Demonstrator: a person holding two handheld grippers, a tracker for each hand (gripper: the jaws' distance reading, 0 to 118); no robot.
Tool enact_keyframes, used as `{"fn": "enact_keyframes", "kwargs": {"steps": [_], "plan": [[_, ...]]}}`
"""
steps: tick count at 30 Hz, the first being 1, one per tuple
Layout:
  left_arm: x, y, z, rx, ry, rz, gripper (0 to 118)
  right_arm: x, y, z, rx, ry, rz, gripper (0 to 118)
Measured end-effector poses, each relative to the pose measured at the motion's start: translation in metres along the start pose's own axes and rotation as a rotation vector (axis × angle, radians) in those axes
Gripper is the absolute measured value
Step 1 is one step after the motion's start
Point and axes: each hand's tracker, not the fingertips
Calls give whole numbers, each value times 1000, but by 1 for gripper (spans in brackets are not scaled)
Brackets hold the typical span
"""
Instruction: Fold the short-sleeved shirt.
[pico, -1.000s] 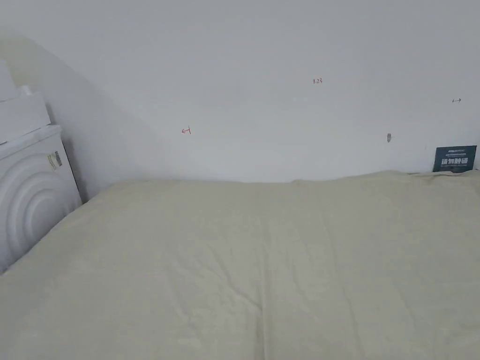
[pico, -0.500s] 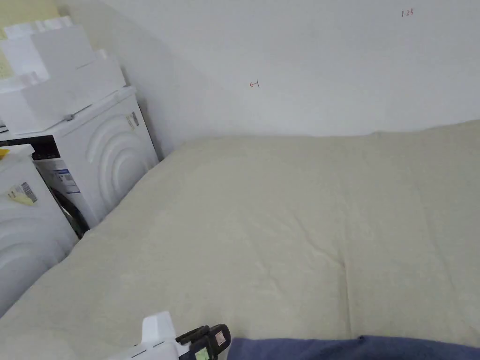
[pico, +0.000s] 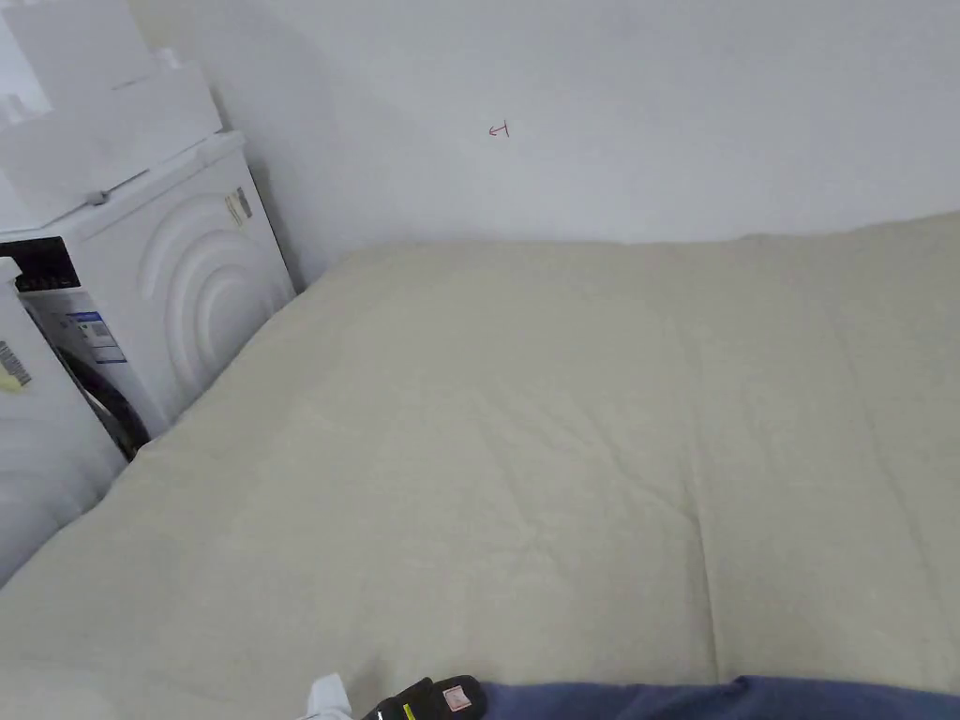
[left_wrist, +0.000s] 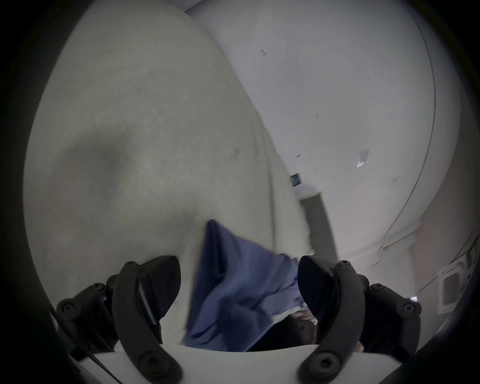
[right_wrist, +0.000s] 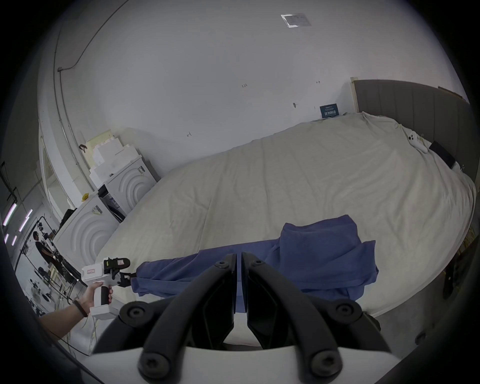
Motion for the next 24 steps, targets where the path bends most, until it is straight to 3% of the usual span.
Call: {"fn": "enact_keyframes", "kwargs": {"steps": [5, 6, 7, 8, 9, 10, 11, 15, 21, 24], "plan": [[3, -3, -34, -55, -51, 25, 96, -5, 2, -6, -10, 7, -13, 4], [3, -2, -36, -57, -48, 41, 88, -7, 2, -6, -11, 4, -6, 4], [-1, 1, -36, -52, -16, 72, 60, -7, 2, -6, -16, 4, 0, 4], [-4, 2, -38, -44, 39, 99, 24, -6, 2, -6, -19, 4, 0, 4], [-4, 2, -41, -49, 74, 91, 8, -5, 1, -7, -20, 4, -3, 4], [-2, 3, -38, -40, 124, 36, 7, -5, 1, -8, -25, 4, -7, 4], [-3, 0, -35, -61, 64, 32, 7, -5, 0, -9, -30, 2, -11, 4], [3, 9, -10, 83, 15, 86, 6, -4, -3, -11, -46, -9, -26, 4], [14, 38, 29, 104, 122, -33, 5, -3, -5, -17, -59, 0, -26, 4], [20, 60, 53, 146, 179, -26, 5, -1, -6, -17, -58, 16, -32, 4]]}}
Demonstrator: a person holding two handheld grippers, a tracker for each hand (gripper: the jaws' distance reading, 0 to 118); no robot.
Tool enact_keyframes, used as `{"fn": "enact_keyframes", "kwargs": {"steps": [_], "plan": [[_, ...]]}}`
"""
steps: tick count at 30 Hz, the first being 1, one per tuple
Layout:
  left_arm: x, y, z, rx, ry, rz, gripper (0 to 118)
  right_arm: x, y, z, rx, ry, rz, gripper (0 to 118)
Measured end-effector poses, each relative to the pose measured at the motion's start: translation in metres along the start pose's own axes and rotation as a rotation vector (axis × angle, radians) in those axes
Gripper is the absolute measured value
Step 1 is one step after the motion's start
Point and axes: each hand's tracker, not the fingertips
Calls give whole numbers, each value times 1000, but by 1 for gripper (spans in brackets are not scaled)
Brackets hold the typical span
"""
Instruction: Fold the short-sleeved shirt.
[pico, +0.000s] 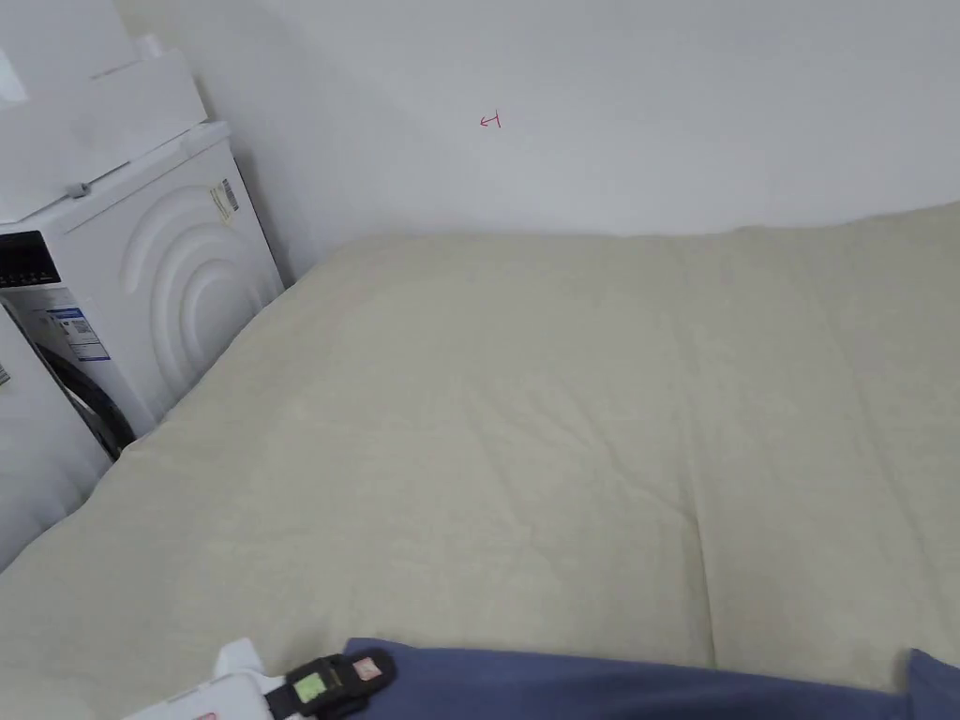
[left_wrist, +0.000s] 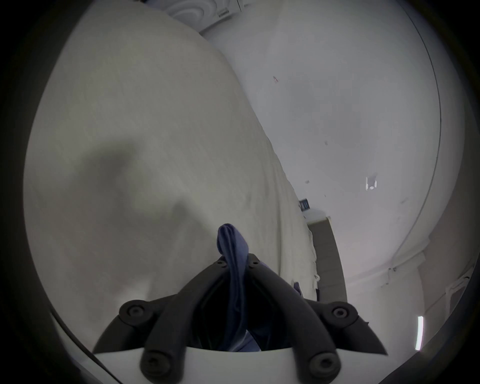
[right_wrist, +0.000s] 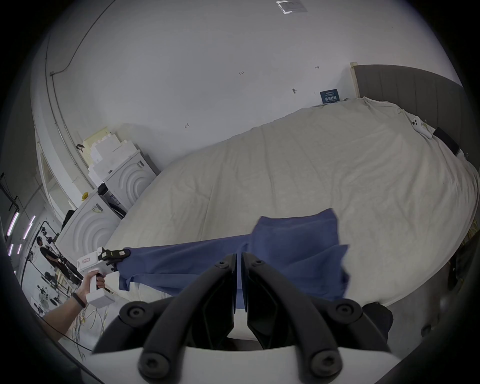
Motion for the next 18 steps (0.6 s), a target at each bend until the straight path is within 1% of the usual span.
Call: {"fn": "enact_keyframes", "kwargs": {"steps": [2, 4, 5, 7, 9, 12, 13, 15, 16, 18], "plan": [[15, 7, 11, 26, 64, -71, 5, 2, -1, 0, 3, 2, -2, 4], [38, -1, 13, -21, 89, -117, 5, 5, -3, -1, 7, 2, -9, 4], [55, -12, 13, 6, 83, -133, 5, 8, -4, -2, 9, 8, -20, 4], [83, -30, 5, -1, 62, -105, 6, 12, -6, -2, 21, 16, -50, 4], [118, -59, -10, 20, 41, -128, 6, 16, -7, -3, 21, 25, -74, 4], [155, -99, -50, 9, 8, -153, 6, 21, -10, 2, 26, 24, -78, 4], [167, -112, -68, -24, 11, -179, 6, 23, -11, 5, 29, 23, -75, 4], [181, -137, -102, -65, 38, -213, 6, 29, -13, 11, 34, 15, -78, 4], [186, -149, -119, -94, 74, -222, 6, 32, -14, 15, 39, 10, -83, 4], [191, -169, -147, -155, 89, -228, 6, 39, -17, 22, 51, -5, -102, 4]]}}
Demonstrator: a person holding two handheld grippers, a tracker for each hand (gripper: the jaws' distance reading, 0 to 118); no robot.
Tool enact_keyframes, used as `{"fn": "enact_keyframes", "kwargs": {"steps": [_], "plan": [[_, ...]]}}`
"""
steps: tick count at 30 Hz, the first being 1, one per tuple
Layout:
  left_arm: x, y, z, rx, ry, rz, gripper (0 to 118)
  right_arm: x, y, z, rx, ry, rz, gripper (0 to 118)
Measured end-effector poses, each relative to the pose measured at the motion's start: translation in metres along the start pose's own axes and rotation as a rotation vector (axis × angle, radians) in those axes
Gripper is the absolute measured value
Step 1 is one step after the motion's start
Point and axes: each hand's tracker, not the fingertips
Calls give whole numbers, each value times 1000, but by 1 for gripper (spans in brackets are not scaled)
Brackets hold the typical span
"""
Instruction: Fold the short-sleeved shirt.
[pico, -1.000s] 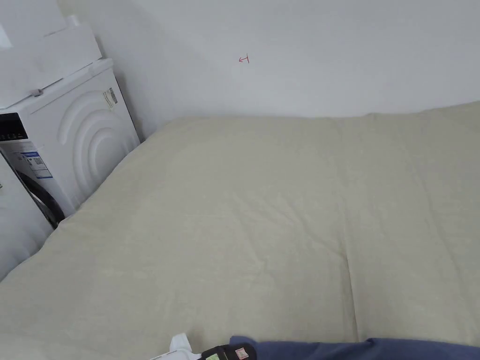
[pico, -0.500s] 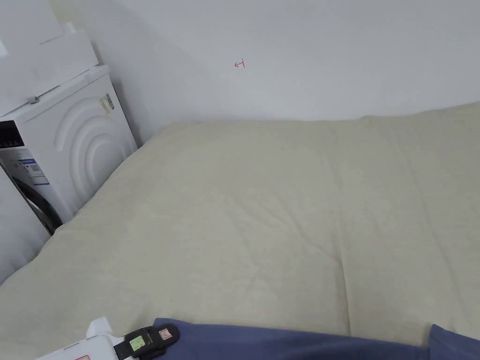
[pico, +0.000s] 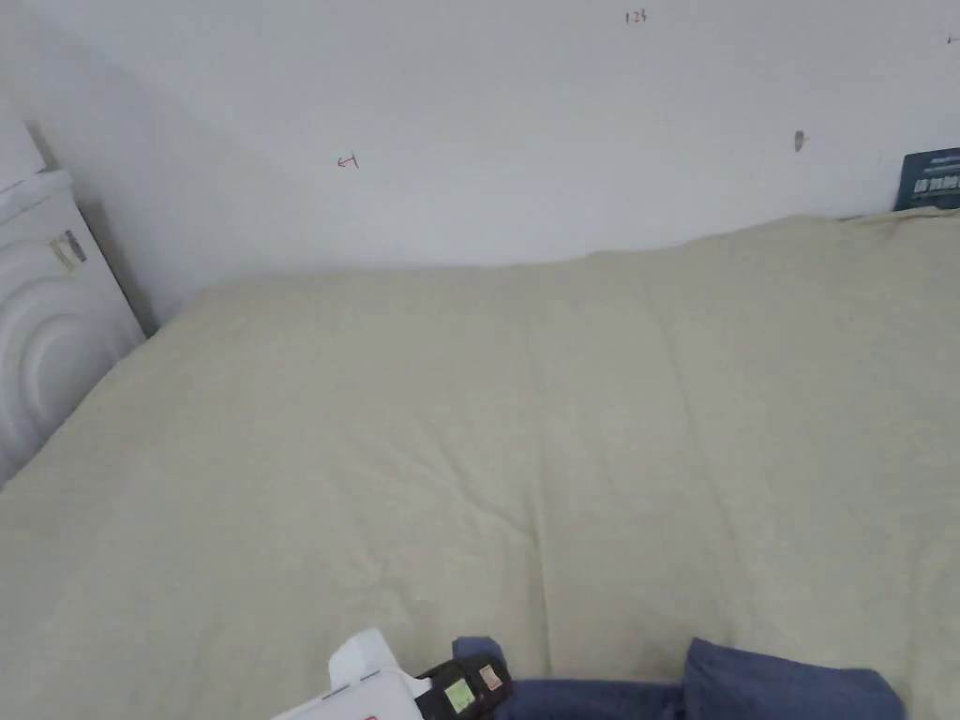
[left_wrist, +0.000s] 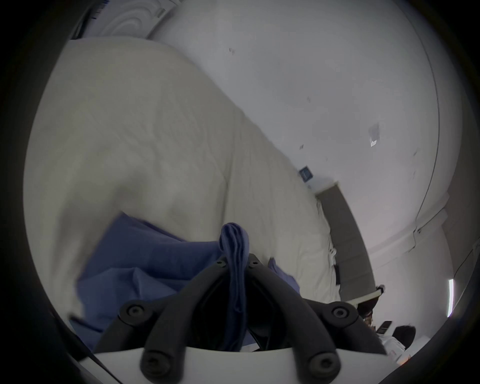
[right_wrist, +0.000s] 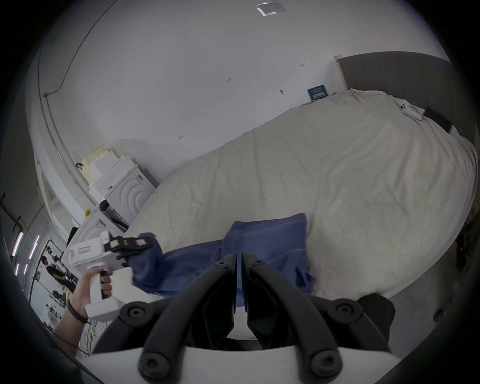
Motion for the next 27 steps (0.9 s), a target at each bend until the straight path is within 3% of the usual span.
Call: {"fn": "enact_keyframes", "kwargs": {"steps": [5, 6, 10, 15, 18, 21, 27], "plan": [[6, -26, -50, -72, 82, -9, 9, 27, -8, 11, 8, -57, -59, 4], [5, -28, -54, -71, 76, -3, 16, 30, -9, 13, 9, -68, -65, 4], [7, -24, -52, -102, -2, 20, 74, 40, -12, 14, 11, -78, -88, 4], [26, 7, 13, 83, -114, -131, 86, 34, -9, 12, 19, -50, -82, 4], [6, 12, 33, 149, -42, -57, 80, 28, -9, 10, 14, -36, -69, 4], [-22, -3, 11, 49, 47, -24, 20, 26, -10, 9, 4, -19, -66, 4], [-35, -46, -51, -171, -91, 72, 16, 25, -11, 13, -8, -46, -53, 5]]}}
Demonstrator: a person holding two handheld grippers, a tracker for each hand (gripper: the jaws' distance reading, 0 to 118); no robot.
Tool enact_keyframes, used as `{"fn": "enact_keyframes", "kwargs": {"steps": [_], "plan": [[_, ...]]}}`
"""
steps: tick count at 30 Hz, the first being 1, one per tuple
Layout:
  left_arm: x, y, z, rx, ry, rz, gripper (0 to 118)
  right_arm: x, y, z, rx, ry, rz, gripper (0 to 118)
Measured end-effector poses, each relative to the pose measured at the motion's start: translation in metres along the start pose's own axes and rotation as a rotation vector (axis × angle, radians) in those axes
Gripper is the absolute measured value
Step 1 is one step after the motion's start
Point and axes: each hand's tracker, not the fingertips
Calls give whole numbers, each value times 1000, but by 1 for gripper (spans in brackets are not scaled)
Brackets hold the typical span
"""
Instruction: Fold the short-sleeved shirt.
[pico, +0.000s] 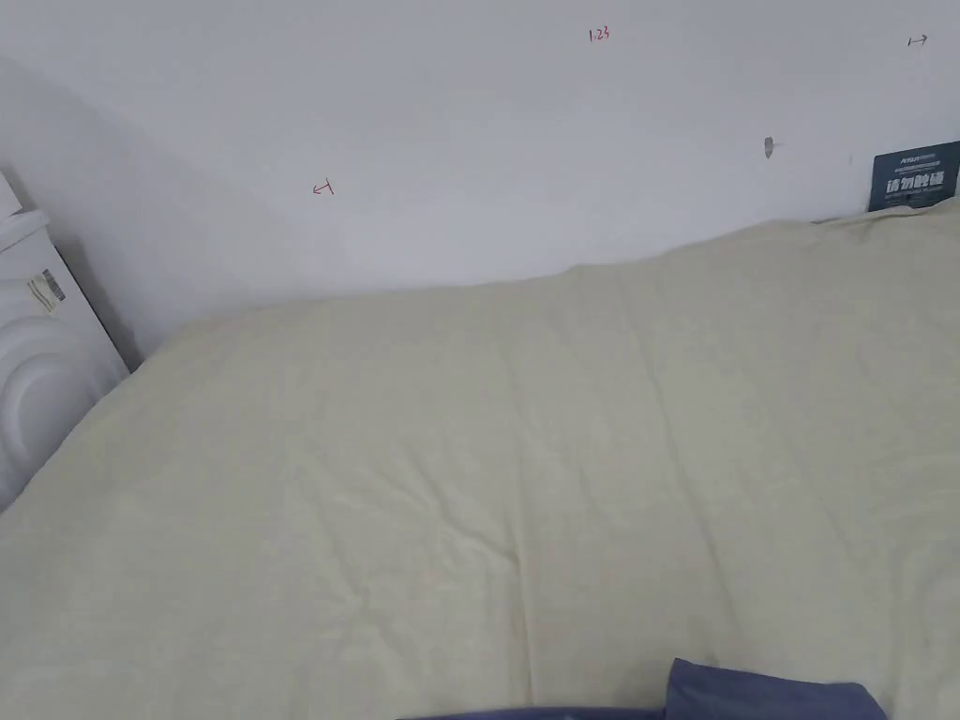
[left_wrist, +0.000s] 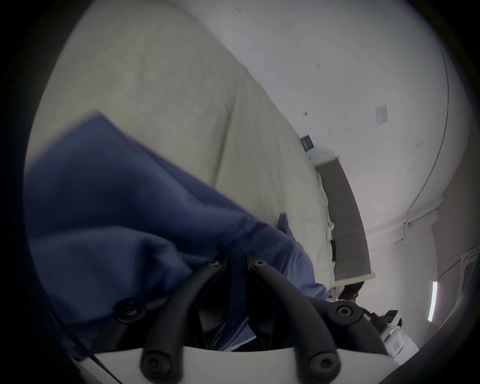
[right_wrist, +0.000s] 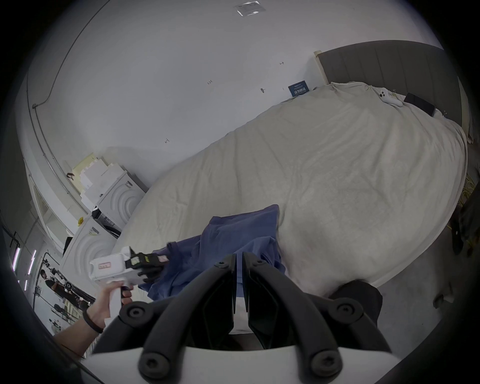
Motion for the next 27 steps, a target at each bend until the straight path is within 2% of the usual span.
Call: {"fn": "enact_keyframes", "kwargs": {"steps": [3, 7, 9, 13, 16, 18, 24, 27], "plan": [[12, -9, -33, -52, 75, -117, 15, 3, 1, 1, 0, -9, -12, 5], [18, -9, -28, -16, 78, -41, 14, 4, 1, 4, 0, -23, -8, 5], [17, -13, -30, -22, 112, -113, 12, 5, 0, 2, 3, -22, -13, 5], [15, -15, -27, 17, 91, -41, 11, 3, -1, -3, -5, -15, -30, 5], [17, -16, -10, 14, 69, -65, 11, -1, -2, 0, -10, 7, -7, 5], [17, -20, 2, 9, 122, -62, 11, -2, -2, -2, -9, 14, -3, 5], [14, -42, 30, 18, 30, -50, 11, -10, -5, -4, -20, 30, 9, 5], [12, -35, 67, 129, -56, -51, 11, -14, -6, 1, -17, 36, 48, 5]]}}
